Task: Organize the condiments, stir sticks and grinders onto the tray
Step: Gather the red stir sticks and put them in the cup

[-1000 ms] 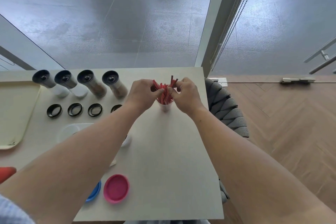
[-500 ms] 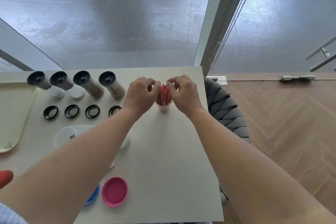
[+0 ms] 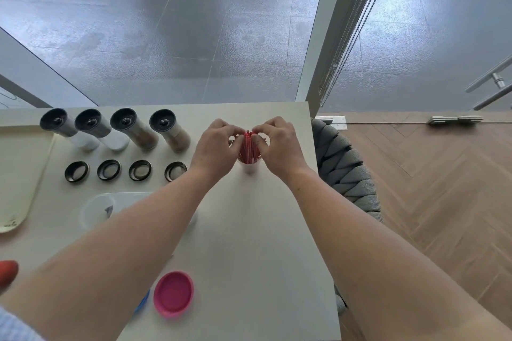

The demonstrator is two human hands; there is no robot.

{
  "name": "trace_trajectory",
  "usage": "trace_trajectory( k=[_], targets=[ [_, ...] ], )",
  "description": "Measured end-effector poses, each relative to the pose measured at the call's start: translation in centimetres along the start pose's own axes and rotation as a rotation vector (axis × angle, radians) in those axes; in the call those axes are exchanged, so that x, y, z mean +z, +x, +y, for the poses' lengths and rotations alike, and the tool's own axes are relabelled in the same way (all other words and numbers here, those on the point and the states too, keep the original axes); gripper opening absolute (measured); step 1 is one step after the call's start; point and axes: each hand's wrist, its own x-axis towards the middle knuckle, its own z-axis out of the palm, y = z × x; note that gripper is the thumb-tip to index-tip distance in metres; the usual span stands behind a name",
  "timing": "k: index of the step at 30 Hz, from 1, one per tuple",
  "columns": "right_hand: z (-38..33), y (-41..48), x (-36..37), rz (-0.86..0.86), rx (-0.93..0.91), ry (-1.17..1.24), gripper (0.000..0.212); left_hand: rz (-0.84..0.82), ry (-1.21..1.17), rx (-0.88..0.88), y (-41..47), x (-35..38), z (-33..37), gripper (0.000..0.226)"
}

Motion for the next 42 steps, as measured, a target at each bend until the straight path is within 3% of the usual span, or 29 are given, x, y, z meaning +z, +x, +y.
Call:
trace_trajectory(
  k=[6, 13, 17, 27, 36, 42],
  targets=[
    [0.3, -0.1, -0.5, 0.003, 0.030, 0.075, 0.032, 0.024, -0.039, -0.025, -0.1, -0.5, 0.2, 0.037],
    [2.0, -1.0, -1.5, -0.085, 0.134, 0.183, 0.047, -0.188, -0.128, -0.086, -0.5, -0.8, -1.8, 0.091],
    [3.1, -1.9, -1.9, -0.207, 0.170, 0.200, 0.075, -0.316, -0.165, -0.150, -0.4, -0.7, -3.0, 0.113],
    [4.5, -2.1, -1.1, -0.480, 0.200, 0.203, 0.096, -0.389, -0.203, -0.161, 0.3, 0.5, -3.5, 0.087],
    [3.7, -1.5, -0.2, -0.383, 0.136, 0.156, 0.057, -0.370, -0.217, -0.189, 0.4, 0.7, -3.4, 0.062],
    [2.5, -1.9, -1.1, -0.369, 0.098, 0.153, 0.057, -0.347, -0.225, -0.165, -0.3, -0.7, -2.7, 0.062]
  ],
)
